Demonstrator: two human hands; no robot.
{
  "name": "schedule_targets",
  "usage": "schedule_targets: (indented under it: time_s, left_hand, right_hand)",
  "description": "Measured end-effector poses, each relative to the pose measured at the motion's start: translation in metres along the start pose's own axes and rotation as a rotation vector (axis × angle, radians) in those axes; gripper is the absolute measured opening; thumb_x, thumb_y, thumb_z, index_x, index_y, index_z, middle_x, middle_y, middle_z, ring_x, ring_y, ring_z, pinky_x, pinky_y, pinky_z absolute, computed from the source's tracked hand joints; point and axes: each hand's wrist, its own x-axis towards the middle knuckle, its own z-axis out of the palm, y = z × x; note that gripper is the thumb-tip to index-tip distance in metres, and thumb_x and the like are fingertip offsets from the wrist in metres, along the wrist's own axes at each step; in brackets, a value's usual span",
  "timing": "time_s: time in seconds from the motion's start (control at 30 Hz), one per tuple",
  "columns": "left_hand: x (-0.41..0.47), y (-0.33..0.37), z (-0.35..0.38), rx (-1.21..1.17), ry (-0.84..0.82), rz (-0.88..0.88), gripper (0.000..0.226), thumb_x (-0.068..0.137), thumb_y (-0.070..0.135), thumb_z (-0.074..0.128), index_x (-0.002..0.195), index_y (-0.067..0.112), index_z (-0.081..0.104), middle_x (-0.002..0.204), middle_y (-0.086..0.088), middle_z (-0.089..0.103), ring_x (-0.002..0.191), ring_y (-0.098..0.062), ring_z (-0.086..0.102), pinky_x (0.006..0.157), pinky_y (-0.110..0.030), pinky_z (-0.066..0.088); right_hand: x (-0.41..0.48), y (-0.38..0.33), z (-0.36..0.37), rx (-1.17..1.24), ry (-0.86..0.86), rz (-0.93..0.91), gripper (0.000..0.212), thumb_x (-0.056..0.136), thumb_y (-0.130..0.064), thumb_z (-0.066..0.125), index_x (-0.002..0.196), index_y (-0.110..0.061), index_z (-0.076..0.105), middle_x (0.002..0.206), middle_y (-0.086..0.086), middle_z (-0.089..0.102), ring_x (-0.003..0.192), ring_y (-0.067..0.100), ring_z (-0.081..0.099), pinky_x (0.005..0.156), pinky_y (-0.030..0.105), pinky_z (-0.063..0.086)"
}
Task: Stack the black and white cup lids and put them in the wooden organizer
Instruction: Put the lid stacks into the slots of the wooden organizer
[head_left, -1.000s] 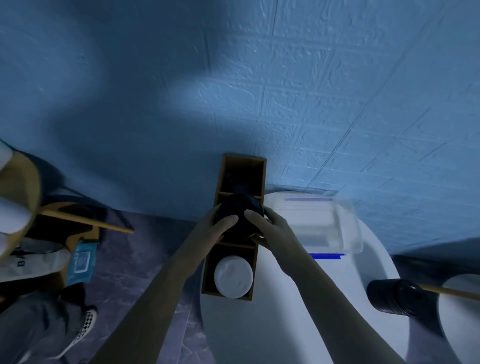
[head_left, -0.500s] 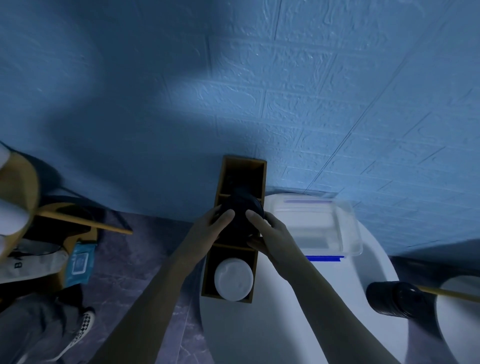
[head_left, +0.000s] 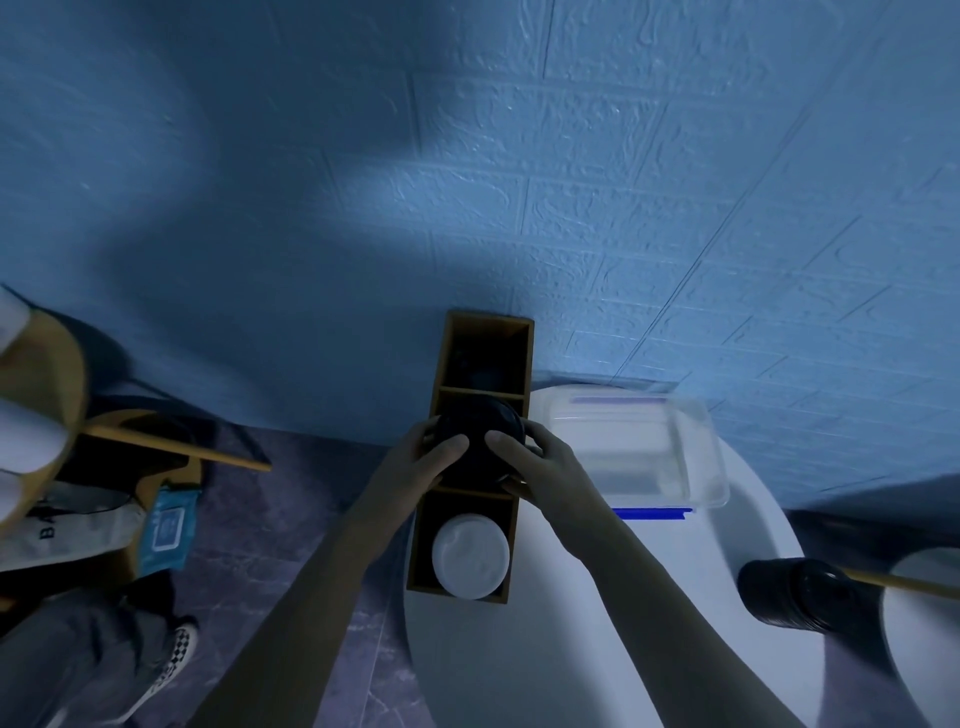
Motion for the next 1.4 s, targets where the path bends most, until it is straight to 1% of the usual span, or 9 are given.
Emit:
schedule_targets:
  time_s: [0.27, 0.47, 0.63, 0.73, 0.87, 1.0, 1.07, 1.27, 1.4]
  left_hand:
    - [0.005, -0.003, -0.009, 0.045, -0.026, 0.033, 0.066, 0.070, 0.064, 0.071, 0.127, 0.034, 0.058, 0.115, 0.019, 0.072, 0.112, -0.001, 0.066, 0.095, -0.026, 0.054]
    - [0.029, 0.028, -0.006, 0.058, 0.025, 0.125, 0.046, 0.078, 0.053, 0.071, 0.118, 0.034, 0.061, 0.108, 0.023, 0.073, 0.106, 0.000, 0.068, 0.084, -0.019, 0.055]
    - [0.060, 0.057, 0.003, 0.086, 0.061, 0.170, 0.032, 0.088, 0.048, 0.066, 0.115, 0.031, 0.063, 0.107, 0.014, 0.074, 0.102, 0.001, 0.069, 0.090, -0.023, 0.053]
    - [0.073, 0.069, 0.006, 0.086, 0.050, 0.171, 0.010, 0.101, 0.038, 0.058, 0.110, 0.035, 0.062, 0.108, 0.016, 0.069, 0.094, 0.010, 0.067, 0.084, -0.015, 0.050]
    - [0.087, 0.076, 0.010, 0.123, 0.046, 0.165, 0.010, 0.103, 0.041, 0.052, 0.108, 0.042, 0.061, 0.108, 0.022, 0.066, 0.091, 0.017, 0.063, 0.077, -0.009, 0.047]
    - [0.097, 0.077, 0.004, 0.221, 0.064, 0.163, 0.029, 0.100, 0.055, 0.051, 0.120, 0.038, 0.063, 0.115, 0.017, 0.069, 0.101, 0.008, 0.064, 0.095, -0.025, 0.050]
    - [0.099, 0.076, 0.000, 0.235, 0.076, 0.161, 0.030, 0.097, 0.060, 0.053, 0.117, 0.040, 0.065, 0.115, 0.015, 0.071, 0.103, 0.003, 0.066, 0.100, -0.034, 0.053]
    - [0.095, 0.067, -0.005, 0.215, 0.086, 0.153, 0.017, 0.098, 0.057, 0.055, 0.104, 0.045, 0.065, 0.111, 0.016, 0.072, 0.104, 0.000, 0.067, 0.103, -0.040, 0.053]
    - [0.098, 0.062, -0.006, 0.245, 0.115, 0.156, 0.039, 0.086, 0.073, 0.055, 0.102, 0.041, 0.069, 0.109, 0.010, 0.074, 0.106, -0.008, 0.068, 0.103, -0.048, 0.052]
  right_hand:
    - [0.002, 0.000, 0.001, -0.051, -0.003, -0.013, 0.072, 0.074, -0.051, 0.078, 0.135, -0.022, 0.053, 0.124, 0.007, 0.066, 0.113, 0.021, 0.067, 0.091, 0.028, 0.058]
    - [0.025, -0.027, -0.003, 0.005, 0.029, -0.079, 0.056, 0.079, -0.042, 0.083, 0.127, -0.022, 0.062, 0.116, 0.008, 0.074, 0.105, 0.020, 0.073, 0.093, 0.037, 0.059]
    - [0.051, -0.056, -0.009, 0.003, 0.071, -0.111, 0.041, 0.089, -0.035, 0.075, 0.125, -0.017, 0.064, 0.113, 0.009, 0.074, 0.101, 0.019, 0.074, 0.086, 0.030, 0.060]
    - [0.071, -0.067, -0.009, -0.052, 0.093, -0.122, 0.041, 0.089, -0.040, 0.074, 0.123, -0.020, 0.065, 0.114, 0.008, 0.073, 0.100, 0.020, 0.074, 0.087, 0.031, 0.060]
    - [0.092, -0.073, -0.014, -0.122, 0.120, -0.115, 0.036, 0.089, -0.046, 0.072, 0.116, -0.024, 0.067, 0.115, 0.005, 0.072, 0.100, 0.020, 0.073, 0.089, 0.033, 0.060]
    - [0.101, -0.076, -0.017, -0.162, 0.107, -0.115, 0.037, 0.089, -0.048, 0.071, 0.117, -0.024, 0.064, 0.112, 0.000, 0.071, 0.100, 0.016, 0.072, 0.091, 0.032, 0.060]
    - [0.104, -0.076, -0.017, -0.187, 0.111, -0.119, 0.040, 0.089, -0.049, 0.071, 0.118, -0.024, 0.062, 0.110, -0.001, 0.071, 0.099, 0.015, 0.072, 0.092, 0.033, 0.060]
    - [0.112, -0.070, -0.015, -0.352, 0.127, -0.122, 0.048, 0.070, -0.075, 0.069, 0.101, -0.038, 0.068, 0.104, -0.009, 0.073, 0.101, 0.015, 0.070, 0.097, 0.043, 0.057]
    - [0.112, -0.067, -0.021, -0.450, 0.145, -0.128, 0.047, 0.072, -0.078, 0.066, 0.096, -0.038, 0.073, 0.092, -0.012, 0.076, 0.096, 0.011, 0.071, 0.094, 0.040, 0.057]
